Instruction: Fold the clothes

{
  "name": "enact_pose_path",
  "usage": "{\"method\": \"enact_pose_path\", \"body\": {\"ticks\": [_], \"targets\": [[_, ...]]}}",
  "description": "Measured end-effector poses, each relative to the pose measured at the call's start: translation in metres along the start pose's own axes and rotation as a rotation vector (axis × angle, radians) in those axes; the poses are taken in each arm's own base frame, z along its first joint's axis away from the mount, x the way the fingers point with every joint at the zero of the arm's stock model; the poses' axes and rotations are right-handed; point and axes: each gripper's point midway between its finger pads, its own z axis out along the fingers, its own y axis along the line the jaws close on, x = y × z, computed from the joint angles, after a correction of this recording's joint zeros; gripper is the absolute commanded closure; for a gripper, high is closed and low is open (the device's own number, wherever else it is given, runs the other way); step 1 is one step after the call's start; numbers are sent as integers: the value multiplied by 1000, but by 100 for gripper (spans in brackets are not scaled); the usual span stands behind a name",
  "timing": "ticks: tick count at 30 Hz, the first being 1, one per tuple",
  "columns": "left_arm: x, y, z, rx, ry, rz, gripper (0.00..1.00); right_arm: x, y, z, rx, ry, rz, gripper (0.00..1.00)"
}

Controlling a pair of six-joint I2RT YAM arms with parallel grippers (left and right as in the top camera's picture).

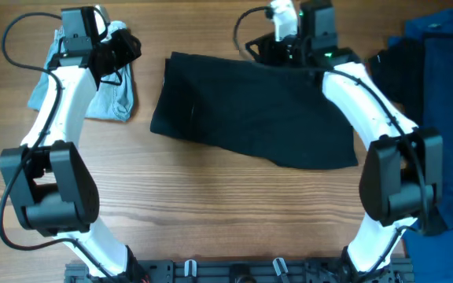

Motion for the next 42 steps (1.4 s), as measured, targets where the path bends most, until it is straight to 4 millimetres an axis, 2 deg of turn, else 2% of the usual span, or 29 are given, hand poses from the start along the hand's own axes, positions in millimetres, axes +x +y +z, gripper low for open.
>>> {"method": "enact_pose_path", "body": {"ticks": [2,3,5,7,8,9,12,14,17,18,23,26,29,30,31,33,34,36,39,41,42], "targets": [[7,11,-2,-29,35,-30,25,-13,12,14,-15,-66,-101,52],[10,21,-4,-52,52,-50,20,-16,18,26,-22,-100,-165,53],[11,40,-8,-87,72,-89,3,-11,20,52,-27,-143,-244,55],[19,56,-13,-123,112,-133,0,-9,19,81,-20,-241,-320,55],[24,65,-16,-144,137,-156,0,8,18,99,-25,-239,-330,55],[33,74,-20,-171,176,-182,0,18,17,108,-28,-231,-331,55],[41,80,-23,-191,206,-199,0,49,14,130,-40,-194,-323,56],[43,81,-24,-195,217,-203,0,60,14,134,-44,-169,-314,56],[44,81,-24,-196,220,-204,0,72,13,136,-51,-121,-298,27],[45,81,-24,-198,223,-205,0,74,13,136,-53,-112,-299,23],[48,82,-25,-203,235,-209,0,83,16,137,-70,-75,-277,23],[48,82,-25,-203,234,-209,0,85,34,138,-152,7,-170,20],[48,82,-25,-203,235,-209,0,43,81,139,-229,21,-195,25],[48,83,-25,-207,233,-208,0,30,108,139,-252,2,-248,25],[47,84,-25,-215,230,-207,0,31,129,141,-250,14,-303,28],[46,91,-26,-249,220,-214,0,42,158,147,-245,45,-385,44],[46,95,-28,-265,216,-228,0,43,164,148,-242,42,-413,45],[42,107,-32,-294,200,-268,0,31,163,150,-212,-7,-452,44],[40,128,-40,-338,194,-327,0,22,144,156,-128,-45,-473,49],[41,132,-42,-345,197,-339,0,36,136,166,-103,-22,-484,56],[41,132,-42,-346,197,-339,0,49,132,173,-99,2,-484,56]]}}
